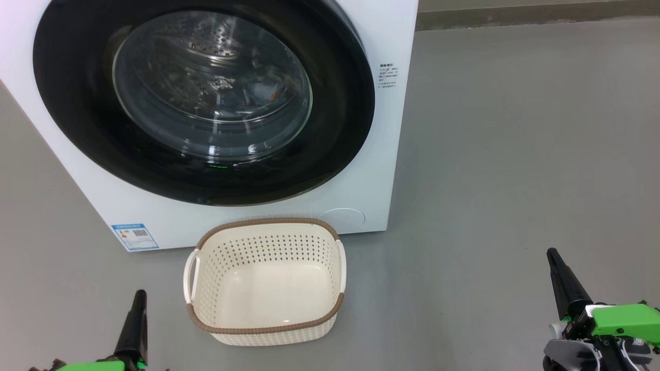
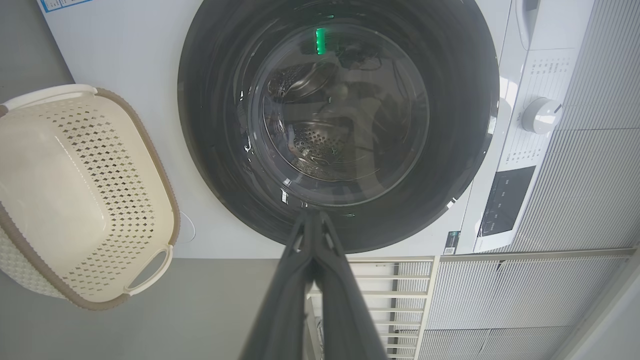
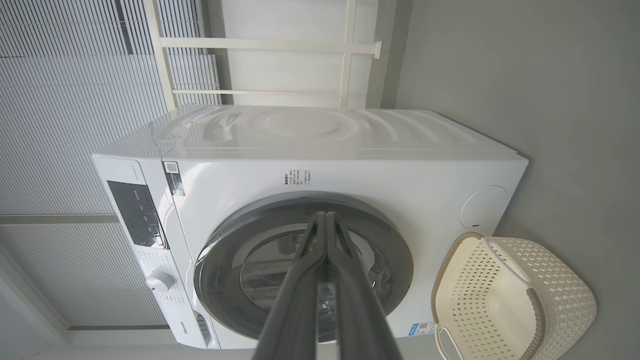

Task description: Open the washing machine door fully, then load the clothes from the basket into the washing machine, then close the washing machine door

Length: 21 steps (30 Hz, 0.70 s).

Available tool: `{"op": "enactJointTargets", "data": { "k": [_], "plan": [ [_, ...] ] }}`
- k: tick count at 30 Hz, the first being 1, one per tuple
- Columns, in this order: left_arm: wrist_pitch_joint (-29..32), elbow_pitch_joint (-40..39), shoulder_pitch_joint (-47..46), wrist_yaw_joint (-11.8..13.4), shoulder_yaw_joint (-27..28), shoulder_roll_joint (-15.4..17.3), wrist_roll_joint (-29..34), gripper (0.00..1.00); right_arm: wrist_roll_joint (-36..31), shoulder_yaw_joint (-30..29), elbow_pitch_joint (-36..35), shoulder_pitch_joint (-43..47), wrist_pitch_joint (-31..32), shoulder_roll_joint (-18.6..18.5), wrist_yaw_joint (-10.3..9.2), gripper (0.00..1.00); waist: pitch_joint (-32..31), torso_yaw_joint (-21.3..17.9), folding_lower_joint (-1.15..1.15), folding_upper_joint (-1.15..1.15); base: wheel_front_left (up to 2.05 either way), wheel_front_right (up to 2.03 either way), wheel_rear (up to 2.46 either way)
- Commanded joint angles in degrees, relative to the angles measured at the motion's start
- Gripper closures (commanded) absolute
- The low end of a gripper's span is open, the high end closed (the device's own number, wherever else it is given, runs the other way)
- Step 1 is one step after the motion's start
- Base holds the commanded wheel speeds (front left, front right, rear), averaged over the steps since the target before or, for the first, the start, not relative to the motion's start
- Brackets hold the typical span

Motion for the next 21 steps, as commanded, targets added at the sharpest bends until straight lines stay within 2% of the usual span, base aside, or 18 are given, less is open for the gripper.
{"op": "enactJointTargets", "data": {
  "k": [1,21],
  "plan": [
    [0.4,-1.8,-2.4,-0.1,1.8,0.5,-0.5,1.00,0.2,1.1,-1.7,-2.3,0.3,-0.5,0.10,1.00,0.0,0.0,0.00,0.00,0.00,0.00,0.00],
    [0.4,-1.8,-2.4,-0.1,1.8,0.5,-0.5,1.00,0.2,1.1,-1.7,-2.3,0.3,-0.5,0.10,1.00,0.0,0.0,0.00,0.00,0.00,0.00,0.00]
  ]
}}
